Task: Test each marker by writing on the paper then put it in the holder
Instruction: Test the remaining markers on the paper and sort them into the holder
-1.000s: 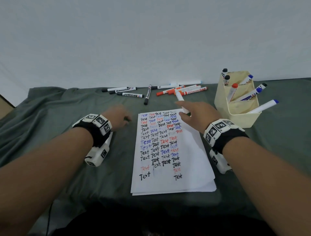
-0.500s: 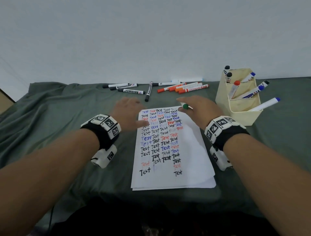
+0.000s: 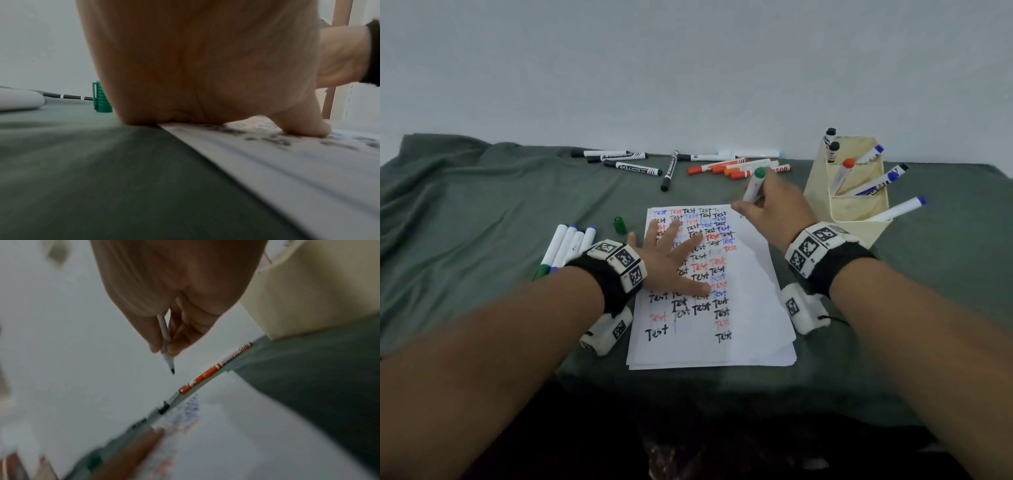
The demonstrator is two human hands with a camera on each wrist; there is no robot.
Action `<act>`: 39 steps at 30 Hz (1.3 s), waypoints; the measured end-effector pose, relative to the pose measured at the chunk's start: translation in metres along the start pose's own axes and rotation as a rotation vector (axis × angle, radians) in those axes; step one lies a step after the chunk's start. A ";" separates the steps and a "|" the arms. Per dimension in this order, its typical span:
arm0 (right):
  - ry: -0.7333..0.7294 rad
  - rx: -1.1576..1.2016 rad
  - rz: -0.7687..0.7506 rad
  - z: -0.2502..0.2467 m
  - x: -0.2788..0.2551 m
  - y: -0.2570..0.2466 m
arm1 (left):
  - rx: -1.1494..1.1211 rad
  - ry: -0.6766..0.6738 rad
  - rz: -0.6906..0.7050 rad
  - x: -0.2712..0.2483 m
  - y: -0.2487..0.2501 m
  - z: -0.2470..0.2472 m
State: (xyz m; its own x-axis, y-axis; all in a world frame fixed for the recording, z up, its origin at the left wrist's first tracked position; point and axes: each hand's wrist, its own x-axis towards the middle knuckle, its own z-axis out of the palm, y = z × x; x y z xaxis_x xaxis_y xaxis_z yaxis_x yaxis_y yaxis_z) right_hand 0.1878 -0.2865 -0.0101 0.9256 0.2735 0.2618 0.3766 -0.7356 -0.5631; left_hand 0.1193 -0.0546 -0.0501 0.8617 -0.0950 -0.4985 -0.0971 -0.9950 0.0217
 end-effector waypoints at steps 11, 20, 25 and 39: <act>-0.063 0.900 0.481 0.026 -0.023 0.010 | -0.038 0.024 0.013 -0.001 0.002 0.001; -0.007 0.899 0.393 -0.021 0.015 0.000 | -0.055 0.010 0.016 -0.006 0.003 -0.001; 0.099 1.016 0.402 -0.003 0.012 -0.008 | -0.059 0.006 0.013 -0.008 0.004 -0.002; 0.065 1.029 0.356 0.037 -0.041 0.025 | -0.074 -0.009 0.007 -0.008 0.004 -0.004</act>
State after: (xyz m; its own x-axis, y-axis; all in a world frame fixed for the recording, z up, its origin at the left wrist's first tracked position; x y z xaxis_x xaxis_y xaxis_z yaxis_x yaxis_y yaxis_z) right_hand 0.1612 -0.2927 -0.0642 0.9955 0.0921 -0.0224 -0.0329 0.1135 -0.9930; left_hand 0.1135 -0.0580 -0.0428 0.8566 -0.1025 -0.5057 -0.0663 -0.9938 0.0890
